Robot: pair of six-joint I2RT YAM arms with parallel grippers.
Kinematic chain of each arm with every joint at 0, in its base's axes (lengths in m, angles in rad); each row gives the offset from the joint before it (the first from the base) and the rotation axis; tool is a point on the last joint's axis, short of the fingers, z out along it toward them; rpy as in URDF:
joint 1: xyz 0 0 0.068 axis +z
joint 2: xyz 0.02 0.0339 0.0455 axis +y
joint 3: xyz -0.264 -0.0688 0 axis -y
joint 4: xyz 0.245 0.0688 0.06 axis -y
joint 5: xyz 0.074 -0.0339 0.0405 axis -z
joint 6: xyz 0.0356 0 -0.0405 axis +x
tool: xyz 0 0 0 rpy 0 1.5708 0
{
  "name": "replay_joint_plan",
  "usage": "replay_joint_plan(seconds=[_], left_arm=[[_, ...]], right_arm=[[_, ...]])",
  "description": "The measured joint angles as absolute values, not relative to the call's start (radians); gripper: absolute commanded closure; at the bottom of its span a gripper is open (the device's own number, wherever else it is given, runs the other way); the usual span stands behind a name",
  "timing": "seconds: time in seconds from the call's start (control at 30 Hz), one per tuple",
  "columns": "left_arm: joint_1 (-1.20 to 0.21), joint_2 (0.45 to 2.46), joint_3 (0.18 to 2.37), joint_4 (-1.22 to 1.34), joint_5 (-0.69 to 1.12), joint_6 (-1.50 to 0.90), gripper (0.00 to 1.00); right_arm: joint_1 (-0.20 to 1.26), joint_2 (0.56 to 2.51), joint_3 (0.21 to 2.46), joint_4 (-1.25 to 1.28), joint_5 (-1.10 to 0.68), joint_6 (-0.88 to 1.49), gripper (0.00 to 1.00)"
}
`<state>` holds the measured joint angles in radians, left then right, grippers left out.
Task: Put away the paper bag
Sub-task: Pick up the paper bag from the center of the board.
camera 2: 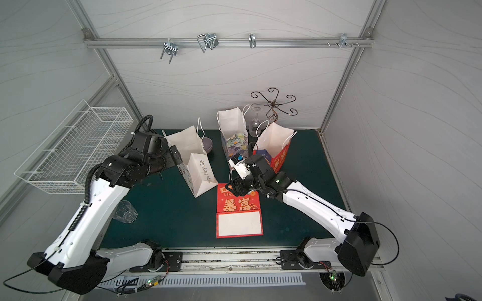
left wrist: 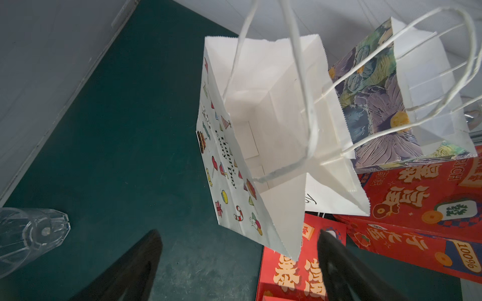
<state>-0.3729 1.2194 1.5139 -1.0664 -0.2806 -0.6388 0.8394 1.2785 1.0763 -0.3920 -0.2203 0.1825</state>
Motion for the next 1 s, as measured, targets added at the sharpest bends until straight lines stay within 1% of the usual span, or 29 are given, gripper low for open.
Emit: replay_joint_plan(seconds=[0.1, 0.23, 0.43, 0.57, 0.67, 0.8, 0.9, 1.0], left_arm=[[-0.373, 1.272, 1.525, -1.071, -0.264, -0.652, 0.1], [-0.373, 1.327, 1.541, -1.082, -0.272, -0.667, 0.23], [-0.373, 1.407, 1.624, -1.086, -0.346, -0.68, 0.36], [-0.373, 1.435, 1.63, -1.087, -0.388, -0.687, 0.44], [-0.373, 1.446, 1.627, -1.084, -0.402, -0.691, 0.46], [-0.373, 1.452, 1.612, -1.079, -0.409, -0.693, 0.53], [-0.373, 1.46, 1.598, -1.063, -0.408, -0.692, 0.57], [-0.373, 1.467, 1.576, -1.04, -0.408, -0.689, 0.58]], right_arm=[[0.839, 1.277, 1.073, -0.392, -0.214, 0.183, 0.34], [0.839, 1.26, 1.053, -0.392, -0.196, 0.187, 0.35], [0.839, 1.239, 1.029, -0.393, -0.176, 0.193, 0.36], [0.839, 1.232, 1.018, -0.394, -0.165, 0.194, 0.36], [0.839, 1.224, 1.013, -0.393, -0.162, 0.194, 0.36], [0.839, 1.219, 1.011, -0.394, -0.161, 0.194, 0.36], [0.839, 1.216, 1.011, -0.394, -0.16, 0.194, 0.36], [0.839, 1.211, 1.01, -0.394, -0.157, 0.193, 0.36]])
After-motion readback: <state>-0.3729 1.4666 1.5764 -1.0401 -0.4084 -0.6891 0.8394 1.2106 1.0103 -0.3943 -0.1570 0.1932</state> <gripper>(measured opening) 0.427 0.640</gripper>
